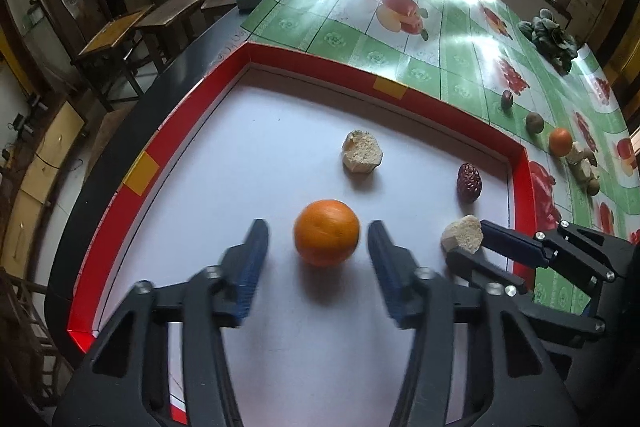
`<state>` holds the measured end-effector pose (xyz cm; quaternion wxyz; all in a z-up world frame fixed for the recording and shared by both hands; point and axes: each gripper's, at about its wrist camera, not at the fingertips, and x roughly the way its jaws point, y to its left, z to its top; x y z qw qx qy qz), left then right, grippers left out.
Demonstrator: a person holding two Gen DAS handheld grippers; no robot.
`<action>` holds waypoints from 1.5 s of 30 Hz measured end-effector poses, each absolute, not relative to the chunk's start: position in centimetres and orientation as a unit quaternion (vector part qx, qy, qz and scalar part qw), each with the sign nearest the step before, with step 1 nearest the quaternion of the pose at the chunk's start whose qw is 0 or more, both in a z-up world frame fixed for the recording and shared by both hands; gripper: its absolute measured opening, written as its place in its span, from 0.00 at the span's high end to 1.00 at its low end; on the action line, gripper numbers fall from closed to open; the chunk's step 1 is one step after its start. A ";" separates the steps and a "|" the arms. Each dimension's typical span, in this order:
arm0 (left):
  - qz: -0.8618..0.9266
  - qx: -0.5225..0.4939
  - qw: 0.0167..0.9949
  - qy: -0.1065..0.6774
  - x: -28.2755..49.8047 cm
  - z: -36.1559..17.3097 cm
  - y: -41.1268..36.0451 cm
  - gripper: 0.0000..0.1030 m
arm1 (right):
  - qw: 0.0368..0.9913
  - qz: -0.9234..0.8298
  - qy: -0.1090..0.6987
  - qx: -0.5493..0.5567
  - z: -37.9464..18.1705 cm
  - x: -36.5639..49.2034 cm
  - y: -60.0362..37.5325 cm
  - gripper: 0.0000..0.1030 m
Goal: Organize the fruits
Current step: 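Open the left tool to drop the orange while the right tool releases the rice cake, then withdraw both open tools from the tray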
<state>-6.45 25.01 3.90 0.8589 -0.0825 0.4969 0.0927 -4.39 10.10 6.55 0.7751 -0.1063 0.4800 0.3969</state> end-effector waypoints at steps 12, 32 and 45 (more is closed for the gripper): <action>0.113 -0.104 0.867 0.473 -7.8 5.1 24.6 0.46 | 0.792 0.413 0.448 -0.040 9.1 -5.5 6.1 0.71; 0.014 -0.042 0.891 0.452 -7.1 7.1 10.9 0.46 | 0.851 0.273 0.445 0.060 10.6 -5.0 -11.3 0.61; -0.017 -0.001 0.883 0.468 -4.6 5.3 3.8 0.46 | 0.860 0.207 0.459 0.081 8.6 -4.3 -19.0 0.61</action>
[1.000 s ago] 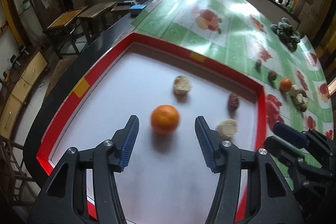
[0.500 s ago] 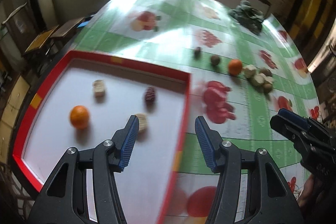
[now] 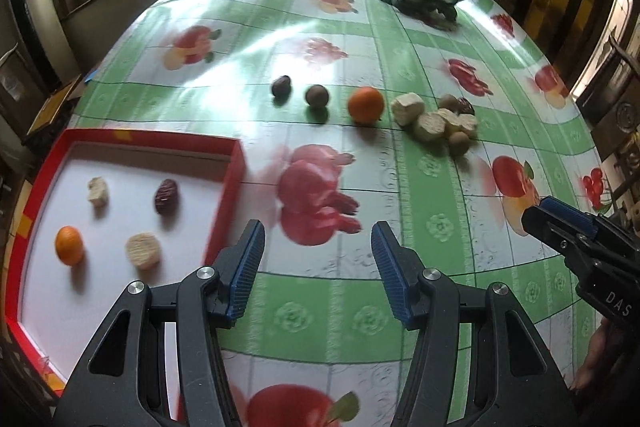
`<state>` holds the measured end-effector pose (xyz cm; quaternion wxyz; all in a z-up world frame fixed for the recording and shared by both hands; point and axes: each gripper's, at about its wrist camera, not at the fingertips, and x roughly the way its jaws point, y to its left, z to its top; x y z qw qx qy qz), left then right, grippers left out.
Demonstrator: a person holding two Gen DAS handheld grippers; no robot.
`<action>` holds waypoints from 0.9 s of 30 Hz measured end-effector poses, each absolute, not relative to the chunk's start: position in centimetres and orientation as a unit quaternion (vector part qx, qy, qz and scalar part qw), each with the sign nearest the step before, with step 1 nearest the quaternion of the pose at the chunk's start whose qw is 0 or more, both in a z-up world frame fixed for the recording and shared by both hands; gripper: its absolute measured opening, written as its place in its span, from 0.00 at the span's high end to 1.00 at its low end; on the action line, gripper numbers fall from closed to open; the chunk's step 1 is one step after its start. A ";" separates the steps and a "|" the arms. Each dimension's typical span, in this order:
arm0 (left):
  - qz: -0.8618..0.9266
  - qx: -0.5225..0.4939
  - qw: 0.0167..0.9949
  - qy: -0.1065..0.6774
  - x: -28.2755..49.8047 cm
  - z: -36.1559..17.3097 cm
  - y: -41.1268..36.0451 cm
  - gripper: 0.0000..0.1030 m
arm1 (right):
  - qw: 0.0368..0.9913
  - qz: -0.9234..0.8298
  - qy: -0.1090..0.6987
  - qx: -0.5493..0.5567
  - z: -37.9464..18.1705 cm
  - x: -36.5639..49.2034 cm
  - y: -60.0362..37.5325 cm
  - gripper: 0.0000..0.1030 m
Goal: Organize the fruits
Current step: 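Withdraw both open tools from the tray, then move both tools toward the remaining items on the tablecloth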
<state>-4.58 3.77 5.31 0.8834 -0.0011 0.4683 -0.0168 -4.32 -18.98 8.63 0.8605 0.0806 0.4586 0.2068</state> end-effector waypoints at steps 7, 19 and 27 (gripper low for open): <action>-0.035 -0.018 0.871 0.489 -2.7 4.4 2.8 0.46 | 0.857 0.203 0.466 0.080 7.8 -3.4 -20.1 0.61; -0.026 -0.047 0.864 0.501 0.0 5.1 5.0 0.46 | 0.851 0.239 0.465 0.035 6.7 1.4 -17.0 0.61; -0.025 -0.063 0.855 0.515 2.1 5.9 7.1 0.46 | 0.845 0.244 0.475 -0.022 5.2 4.4 -14.1 0.79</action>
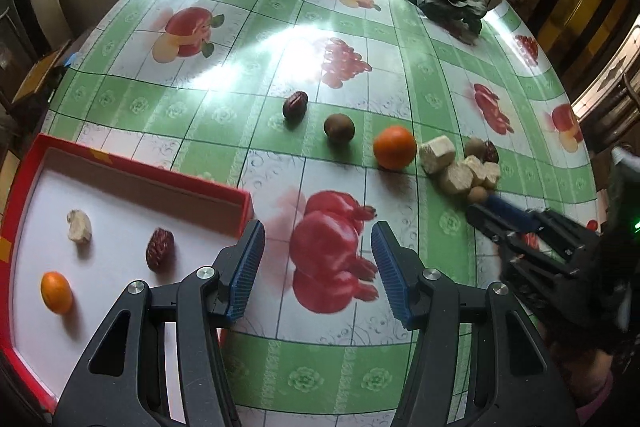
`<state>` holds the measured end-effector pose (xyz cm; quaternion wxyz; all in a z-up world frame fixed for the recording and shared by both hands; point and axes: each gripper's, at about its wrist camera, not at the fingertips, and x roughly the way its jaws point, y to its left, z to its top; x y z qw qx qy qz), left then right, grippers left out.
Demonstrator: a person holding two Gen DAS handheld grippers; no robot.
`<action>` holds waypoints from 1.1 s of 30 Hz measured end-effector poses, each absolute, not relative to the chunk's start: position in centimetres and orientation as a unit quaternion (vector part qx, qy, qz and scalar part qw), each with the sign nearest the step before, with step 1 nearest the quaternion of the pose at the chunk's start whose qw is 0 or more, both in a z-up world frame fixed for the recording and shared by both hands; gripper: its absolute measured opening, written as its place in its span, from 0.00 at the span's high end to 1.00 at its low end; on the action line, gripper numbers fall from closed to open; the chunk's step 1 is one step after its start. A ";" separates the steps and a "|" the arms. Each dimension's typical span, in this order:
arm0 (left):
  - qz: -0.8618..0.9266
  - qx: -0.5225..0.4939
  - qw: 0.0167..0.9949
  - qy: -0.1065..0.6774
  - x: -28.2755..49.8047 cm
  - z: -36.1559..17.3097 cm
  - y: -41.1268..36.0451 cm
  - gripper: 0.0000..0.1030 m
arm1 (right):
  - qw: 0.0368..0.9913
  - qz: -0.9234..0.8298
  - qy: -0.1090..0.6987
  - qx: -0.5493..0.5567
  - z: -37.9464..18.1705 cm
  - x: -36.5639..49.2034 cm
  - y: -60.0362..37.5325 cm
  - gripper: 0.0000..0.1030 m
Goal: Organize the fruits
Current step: 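Move both tools toward the remaining items on the tablecloth, then grasp a red date with the left tool while the right tool grasps a brown round fruit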
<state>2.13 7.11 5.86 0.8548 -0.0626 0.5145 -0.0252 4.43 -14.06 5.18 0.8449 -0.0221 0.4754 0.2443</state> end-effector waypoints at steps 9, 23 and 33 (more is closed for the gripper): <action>-0.024 -0.010 0.848 0.529 7.1 5.5 7.3 0.46 | 0.854 0.230 0.465 -0.012 5.5 4.3 -15.9 0.83; -0.034 -0.049 0.827 0.559 15.0 2.5 9.2 0.46 | 0.840 0.249 0.481 0.007 4.8 4.7 -16.3 0.82; -0.029 -0.045 0.835 0.548 14.1 2.6 9.7 0.83 | 0.839 0.254 0.480 0.003 5.2 4.3 -15.9 0.83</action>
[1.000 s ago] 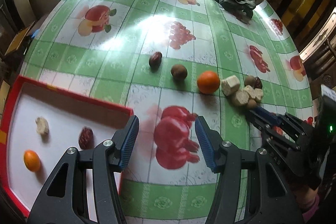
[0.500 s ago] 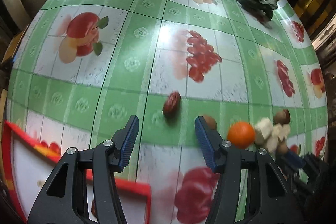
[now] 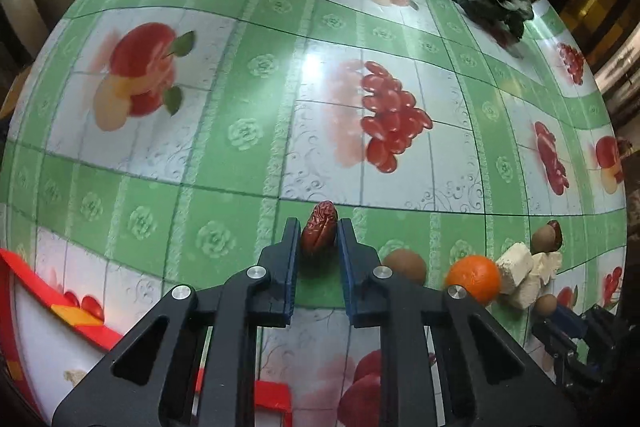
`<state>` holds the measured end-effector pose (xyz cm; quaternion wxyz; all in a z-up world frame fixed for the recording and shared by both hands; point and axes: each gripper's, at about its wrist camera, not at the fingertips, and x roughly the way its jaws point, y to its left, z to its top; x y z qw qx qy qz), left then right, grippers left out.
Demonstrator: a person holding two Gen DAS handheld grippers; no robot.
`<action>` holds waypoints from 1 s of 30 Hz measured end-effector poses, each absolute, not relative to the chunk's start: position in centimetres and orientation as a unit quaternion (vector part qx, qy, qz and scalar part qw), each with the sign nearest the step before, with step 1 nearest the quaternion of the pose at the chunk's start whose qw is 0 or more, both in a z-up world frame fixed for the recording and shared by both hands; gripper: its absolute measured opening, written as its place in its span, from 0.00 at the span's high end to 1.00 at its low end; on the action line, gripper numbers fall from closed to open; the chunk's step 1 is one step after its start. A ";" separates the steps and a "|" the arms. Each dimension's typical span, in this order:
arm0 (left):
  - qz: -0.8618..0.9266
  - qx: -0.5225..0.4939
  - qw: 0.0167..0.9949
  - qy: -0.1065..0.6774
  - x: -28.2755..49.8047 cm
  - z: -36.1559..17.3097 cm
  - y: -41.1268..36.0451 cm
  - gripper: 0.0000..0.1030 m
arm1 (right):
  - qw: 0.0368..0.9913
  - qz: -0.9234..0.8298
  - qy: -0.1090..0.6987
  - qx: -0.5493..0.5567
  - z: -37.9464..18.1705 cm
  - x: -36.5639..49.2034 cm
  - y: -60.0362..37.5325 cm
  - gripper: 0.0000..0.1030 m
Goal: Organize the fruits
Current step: 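Grasp a red date with the left tool while the right tool grasps a brown round fruit, then carry the red date into the tray with the left tool while the right tool carries the brown fruit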
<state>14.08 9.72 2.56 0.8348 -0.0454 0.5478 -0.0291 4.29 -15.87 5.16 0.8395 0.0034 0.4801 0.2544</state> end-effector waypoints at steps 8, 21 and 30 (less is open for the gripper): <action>-0.013 -0.040 0.857 0.514 8.7 5.7 10.6 0.83 | 0.841 0.265 0.471 0.008 6.7 2.3 -15.1 0.83; 0.022 -0.017 0.889 0.457 -3.2 8.5 11.3 0.83 | 0.840 0.285 0.461 0.022 8.4 -3.4 -12.7 0.83; 0.064 -0.023 0.900 0.430 -8.2 8.4 13.8 0.83 | 0.833 0.316 0.454 0.009 9.7 -6.6 -8.6 0.83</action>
